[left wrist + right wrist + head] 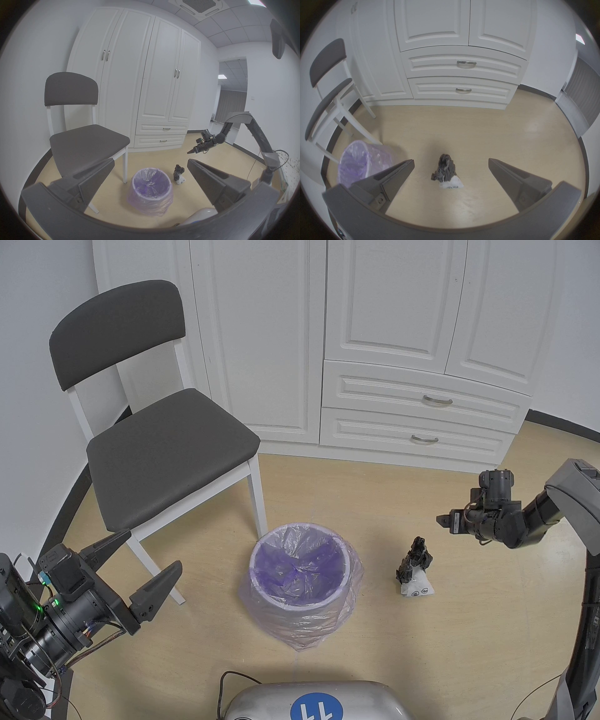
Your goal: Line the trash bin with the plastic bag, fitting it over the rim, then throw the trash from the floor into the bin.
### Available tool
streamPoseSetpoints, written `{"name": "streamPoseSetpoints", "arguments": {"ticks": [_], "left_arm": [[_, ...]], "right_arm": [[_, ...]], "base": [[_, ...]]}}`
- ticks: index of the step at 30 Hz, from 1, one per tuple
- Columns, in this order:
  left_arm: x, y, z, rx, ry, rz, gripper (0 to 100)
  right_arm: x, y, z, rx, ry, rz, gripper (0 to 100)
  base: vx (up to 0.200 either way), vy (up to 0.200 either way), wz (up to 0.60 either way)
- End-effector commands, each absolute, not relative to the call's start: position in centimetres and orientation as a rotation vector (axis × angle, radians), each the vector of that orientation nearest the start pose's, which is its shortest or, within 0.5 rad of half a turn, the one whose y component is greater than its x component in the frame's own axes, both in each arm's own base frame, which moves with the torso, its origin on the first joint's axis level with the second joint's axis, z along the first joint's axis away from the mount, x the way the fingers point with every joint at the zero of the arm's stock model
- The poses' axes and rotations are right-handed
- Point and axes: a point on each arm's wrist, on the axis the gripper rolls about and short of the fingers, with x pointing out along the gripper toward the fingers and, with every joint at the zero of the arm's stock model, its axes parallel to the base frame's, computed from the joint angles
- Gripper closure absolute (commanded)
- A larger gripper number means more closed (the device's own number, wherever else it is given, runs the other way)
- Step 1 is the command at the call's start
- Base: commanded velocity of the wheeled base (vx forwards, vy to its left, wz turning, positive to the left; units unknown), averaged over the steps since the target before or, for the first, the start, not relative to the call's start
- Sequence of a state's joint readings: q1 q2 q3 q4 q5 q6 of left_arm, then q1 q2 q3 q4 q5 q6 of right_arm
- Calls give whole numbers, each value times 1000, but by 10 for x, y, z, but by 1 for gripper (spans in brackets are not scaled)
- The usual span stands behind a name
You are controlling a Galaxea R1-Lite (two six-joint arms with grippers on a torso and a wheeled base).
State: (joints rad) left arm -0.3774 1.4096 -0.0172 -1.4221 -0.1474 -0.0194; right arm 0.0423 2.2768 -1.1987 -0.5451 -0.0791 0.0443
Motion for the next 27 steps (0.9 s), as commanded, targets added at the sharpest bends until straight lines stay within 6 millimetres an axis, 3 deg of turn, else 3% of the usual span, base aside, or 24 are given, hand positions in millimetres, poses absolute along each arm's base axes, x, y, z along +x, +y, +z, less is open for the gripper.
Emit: {"name": "streamPoseSetpoints", "arguments": {"ticks": [1, 2, 3, 8, 13, 17, 27], "left_arm": [[146, -60, 135, -20, 13, -498, 0], [146, -60, 135, -20, 13, -498, 0], [146, -59, 135, -16, 9, -486, 0], [145, -59, 136, -14, 2, -483, 0], [147, -59, 134, -9, 15, -483, 0], [148, -60, 132, -7, 29, -483, 0], [147, -60, 132, -7, 27, -483, 0]], "right_arm": [[494, 32, 21, 105, 661, -36, 0], [494, 32, 21, 105, 661, -36, 0], [506, 38, 10, 115, 651, -29, 0], [528, 45, -24, 172, 643, -40, 0], [535, 44, -44, 179, 694, -53, 0], [532, 43, -72, 168, 761, -74, 0], [530, 38, -87, 163, 779, -81, 0]], "base": [[0, 0, 0], [0, 0, 0], [0, 0, 0], [0, 0, 0], [0, 0, 0], [0, 0, 0], [0, 0, 0]]}}
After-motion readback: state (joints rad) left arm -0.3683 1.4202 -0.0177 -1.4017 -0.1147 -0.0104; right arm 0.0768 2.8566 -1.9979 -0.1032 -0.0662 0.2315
